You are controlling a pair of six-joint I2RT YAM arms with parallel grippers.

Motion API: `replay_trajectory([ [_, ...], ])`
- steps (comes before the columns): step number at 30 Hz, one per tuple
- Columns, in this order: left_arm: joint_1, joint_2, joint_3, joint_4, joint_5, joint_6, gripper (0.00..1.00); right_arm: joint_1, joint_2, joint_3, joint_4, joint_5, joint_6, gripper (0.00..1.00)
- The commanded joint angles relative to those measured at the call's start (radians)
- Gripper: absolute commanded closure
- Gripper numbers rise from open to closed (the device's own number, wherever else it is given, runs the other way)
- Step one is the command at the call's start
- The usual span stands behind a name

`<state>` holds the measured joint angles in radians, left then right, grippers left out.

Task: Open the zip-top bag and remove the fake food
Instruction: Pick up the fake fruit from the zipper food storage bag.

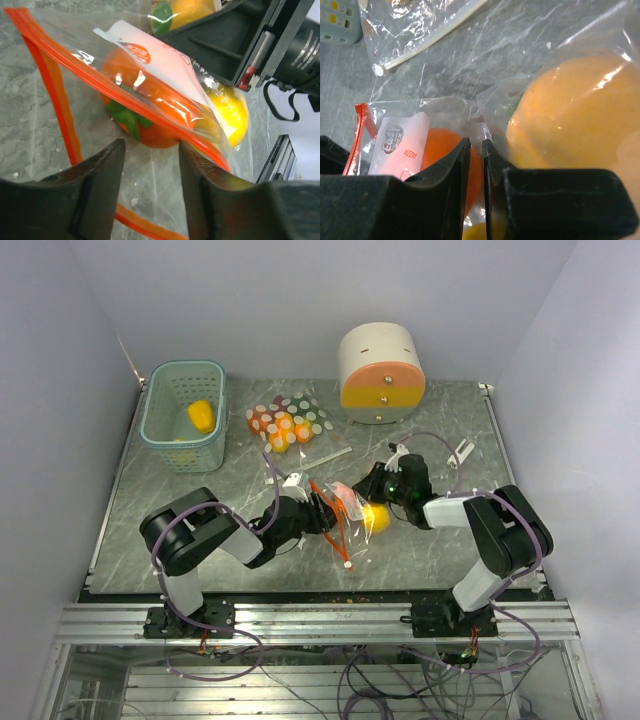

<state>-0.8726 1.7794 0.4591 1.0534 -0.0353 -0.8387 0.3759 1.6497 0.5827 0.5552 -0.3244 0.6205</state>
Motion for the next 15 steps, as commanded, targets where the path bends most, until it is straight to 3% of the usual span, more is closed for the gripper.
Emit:
replay_trajectory([
  [1, -0.005, 0.013, -0.001, 0.073, -0.031, 0.013, 0.36, 0.017, 0.033, -0.056, 0.055, -0.013, 0.026, 0.83],
  [7, -0.006, 0.020, 0.007, 0.078, -0.019, 0.022, 0.08, 0.023, 0.028, -0.067, 0.043, -0.011, 0.017, 0.83],
  [15, -0.008, 0.036, 0.016, 0.066, -0.043, 0.029, 0.02, 0.061, 0.040, -0.090, 0.077, -0.027, 0.031, 0.83],
])
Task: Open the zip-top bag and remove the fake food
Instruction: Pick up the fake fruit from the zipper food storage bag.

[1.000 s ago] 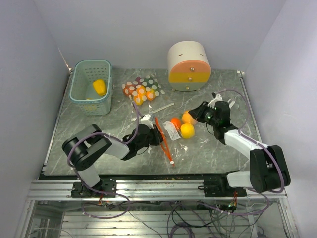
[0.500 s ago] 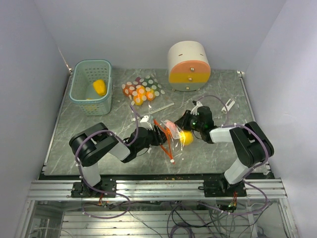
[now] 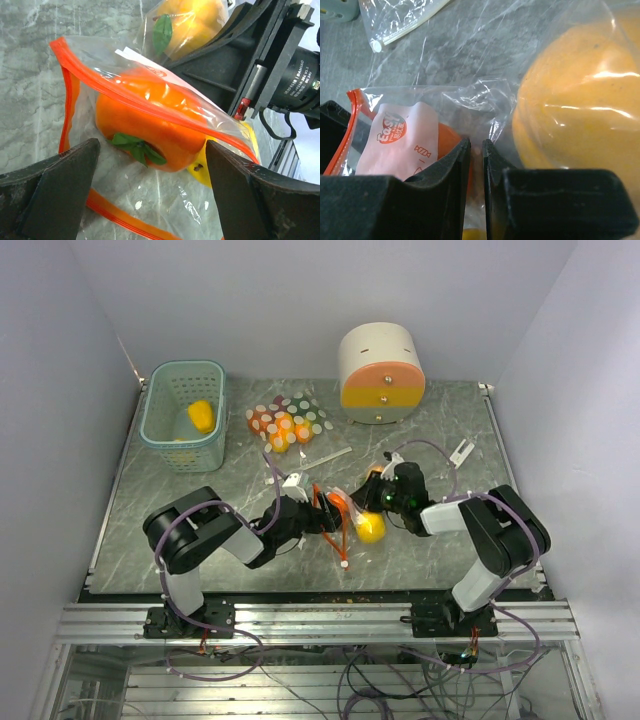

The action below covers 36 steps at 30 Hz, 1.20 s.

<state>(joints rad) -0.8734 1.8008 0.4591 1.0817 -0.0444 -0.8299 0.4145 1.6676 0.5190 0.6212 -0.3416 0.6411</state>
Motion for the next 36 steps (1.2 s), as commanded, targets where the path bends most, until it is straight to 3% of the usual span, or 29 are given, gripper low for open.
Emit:
replay_trajectory([
  [1, -0.007, 0.017, 0.020, 0.030, -0.039, 0.022, 0.02, 0.029, 0.024, -0.031, 0.018, -0.014, 0.013, 0.83],
  [13, -0.007, 0.007, 0.037, 0.020, -0.053, 0.048, 0.00, 0.132, 0.069, -0.022, 0.044, -0.115, -0.040, 0.84],
  [14, -0.006, 0.005, 0.035, 0.017, -0.050, 0.048, 0.03, 0.135, 0.069, -0.020, 0.035, -0.105, -0.043, 0.84],
  [22, -0.006, -0.057, -0.014, 0.012, -0.038, 0.041, 0.68, 0.130, 0.053, 0.034, -0.081, 0.000, -0.044, 0.84],
  [24, -0.006, -0.084, -0.029, -0.001, -0.032, 0.041, 0.79, 0.125, 0.052, 0.053, -0.096, 0.006, -0.042, 0.84],
  [29, -0.007, -0.207, -0.053, -0.127, -0.019, 0.053, 0.84, 0.098, 0.017, 0.049, -0.102, 0.057, -0.025, 0.86],
  [36, -0.006, -0.512, -0.040, -0.562, -0.121, 0.122, 0.85, -0.007, -0.063, -0.003, -0.128, 0.089, -0.025, 0.88],
])
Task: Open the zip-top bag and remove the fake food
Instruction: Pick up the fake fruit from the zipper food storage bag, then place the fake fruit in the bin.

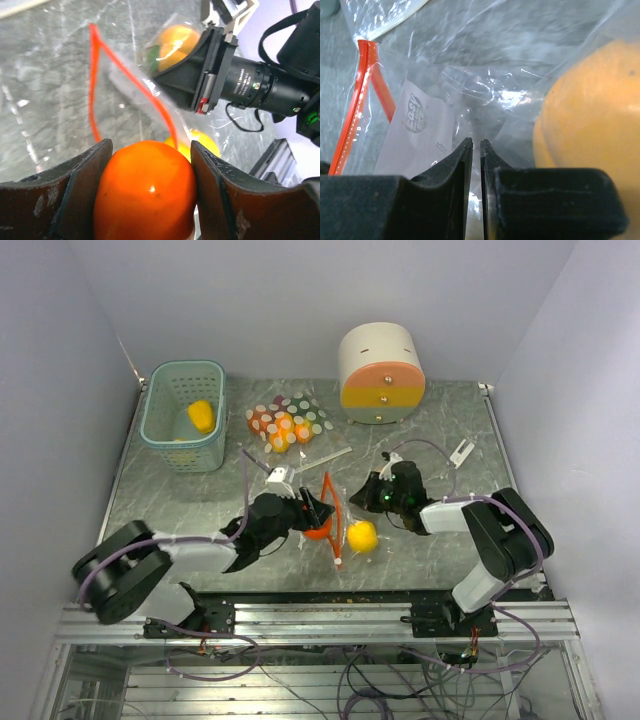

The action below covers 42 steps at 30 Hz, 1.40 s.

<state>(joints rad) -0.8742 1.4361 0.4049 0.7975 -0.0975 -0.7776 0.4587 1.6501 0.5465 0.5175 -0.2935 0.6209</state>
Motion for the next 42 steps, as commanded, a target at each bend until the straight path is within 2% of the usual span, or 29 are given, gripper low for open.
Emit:
replay_trajectory([
  [1, -0.005, -0.190, 0.025, -0.352, -0.096, 0.090, 0.85, -0.060, -0.055, -0.038, -0.027, 0.046, -0.006, 0.88],
  [4, -0.004, -0.307, 0.095, -0.588, -0.227, 0.133, 0.85, -0.073, -0.082, -0.056, -0.026, 0.052, -0.008, 0.88],
  [7, 0.005, -0.385, 0.162, -0.715, -0.359, 0.180, 0.85, -0.075, -0.090, -0.063, -0.019, 0.046, -0.005, 0.88],
  [11, 0.086, -0.386, 0.285, -0.791, -0.451, 0.271, 0.86, -0.075, -0.069, -0.065, 0.002, 0.023, 0.003, 0.88],
  [14, 0.178, -0.344, 0.358, -0.762, -0.487, 0.325, 0.87, -0.075, -0.057, -0.068, 0.025, 0.003, 0.011, 0.88],
  [21, 0.493, -0.186, 0.586, -0.727, -0.419, 0.344, 0.87, -0.075, -0.057, -0.066, 0.020, -0.006, 0.007, 0.88],
  [28, 0.729, -0.019, 0.845, -0.811, -0.349, 0.297, 0.84, -0.075, -0.051, -0.051, 0.007, -0.016, 0.005, 0.88],
  [33, 0.891, 0.070, 0.882, -0.790, -0.227, 0.244, 0.83, -0.075, -0.042, -0.044, 0.009, -0.016, 0.003, 0.88],
  [38, 0.947, 0.171, 0.890, -0.717, -0.128, 0.211, 0.80, -0.075, -0.016, -0.031, 0.018, -0.028, 0.007, 0.88],
  [41, 0.948, 0.224, 0.911, -0.701, -0.107, 0.223, 0.70, -0.075, -0.004, -0.028, 0.018, -0.029, 0.000, 0.88],
  [42, 0.948, 0.233, 0.911, -0.688, -0.105, 0.228, 0.56, -0.075, 0.000, -0.026, 0.018, -0.031, -0.003, 0.87],
])
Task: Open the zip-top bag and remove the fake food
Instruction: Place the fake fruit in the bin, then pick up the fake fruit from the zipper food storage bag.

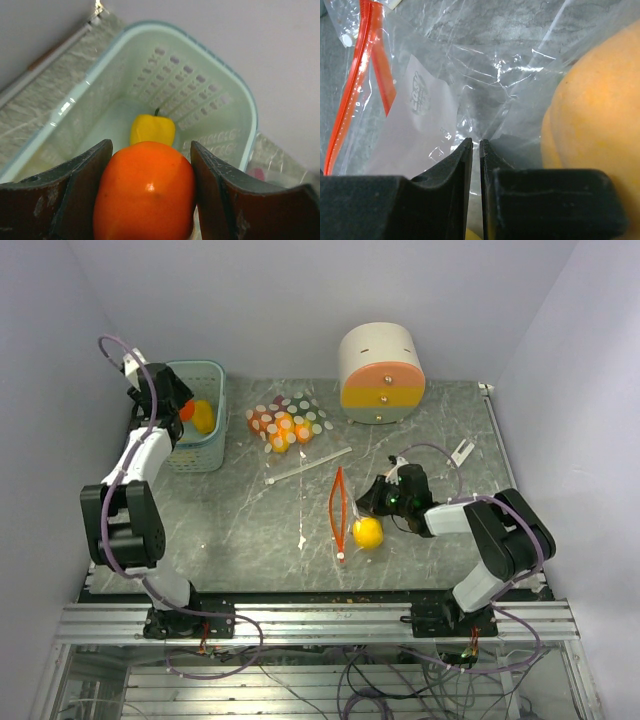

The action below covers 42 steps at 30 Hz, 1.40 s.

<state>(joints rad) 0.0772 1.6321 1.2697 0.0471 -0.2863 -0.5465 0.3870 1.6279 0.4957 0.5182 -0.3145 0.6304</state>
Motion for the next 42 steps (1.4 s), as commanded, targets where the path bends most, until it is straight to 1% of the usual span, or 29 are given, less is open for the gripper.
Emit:
replay_trajectory([
  [1, -0.004, 0.039, 0.044, 0.070, 0.073, -0.001, 0.40, -0.004, 0.027, 0.029, 0.015, -0.014, -0.016, 0.87],
  [3, -0.003, 0.024, 0.036, 0.083, 0.058, 0.006, 0.03, -0.004, 0.032, 0.035, 0.011, -0.020, -0.021, 0.87],
  [4, -0.004, 0.009, 0.029, 0.086, 0.059, 0.008, 0.00, -0.003, 0.031, 0.036, 0.009, -0.021, -0.023, 0.87],
  [7, -0.013, -0.078, -0.037, 0.124, 0.072, 0.001, 0.01, -0.004, 0.026, 0.044, -0.004, -0.010, -0.027, 0.87],
  [9, -0.075, -0.168, -0.119, 0.148, 0.014, 0.019, 0.01, -0.002, 0.011, 0.058, -0.019, -0.010, -0.026, 0.87],
  [12, -0.256, -0.291, -0.253, 0.187, -0.085, 0.070, 0.01, 0.012, -0.023, 0.086, -0.040, -0.003, -0.031, 0.84],
  [14, -0.373, -0.344, -0.335, 0.204, -0.108, 0.075, 0.00, 0.025, -0.045, 0.114, -0.084, 0.022, -0.049, 0.83],
  [19, -0.634, -0.416, -0.536, 0.270, -0.094, 0.057, 0.06, 0.036, -0.157, 0.117, -0.174, 0.087, -0.085, 0.80],
  [22, -0.746, -0.417, -0.632, 0.331, -0.088, 0.010, 0.08, 0.039, -0.265, 0.095, -0.222, 0.151, -0.093, 0.79],
  [25, -0.824, -0.374, -0.705, 0.413, -0.043, -0.032, 0.11, 0.042, -0.388, 0.061, -0.268, 0.191, -0.093, 0.77],
  [31, -0.935, -0.217, -0.764, 0.543, 0.011, -0.073, 0.16, 0.047, -0.668, -0.083, -0.365, 0.218, -0.068, 0.77],
  [35, -0.993, -0.159, -0.746, 0.605, 0.048, -0.061, 0.19, 0.050, -0.798, -0.151, -0.501, 0.220, -0.057, 0.75],
  [38, -1.021, -0.108, -0.724, 0.626, 0.065, -0.042, 0.28, 0.052, -0.907, -0.209, -0.570, 0.213, -0.040, 0.75],
  [40, -1.029, -0.060, -0.715, 0.644, 0.081, -0.051, 0.33, 0.052, -0.985, -0.242, -0.605, 0.203, -0.021, 0.80],
  [42, -1.036, -0.026, -0.721, 0.691, 0.108, -0.063, 0.42, 0.052, -1.027, -0.269, -0.614, 0.188, -0.004, 0.84],
])
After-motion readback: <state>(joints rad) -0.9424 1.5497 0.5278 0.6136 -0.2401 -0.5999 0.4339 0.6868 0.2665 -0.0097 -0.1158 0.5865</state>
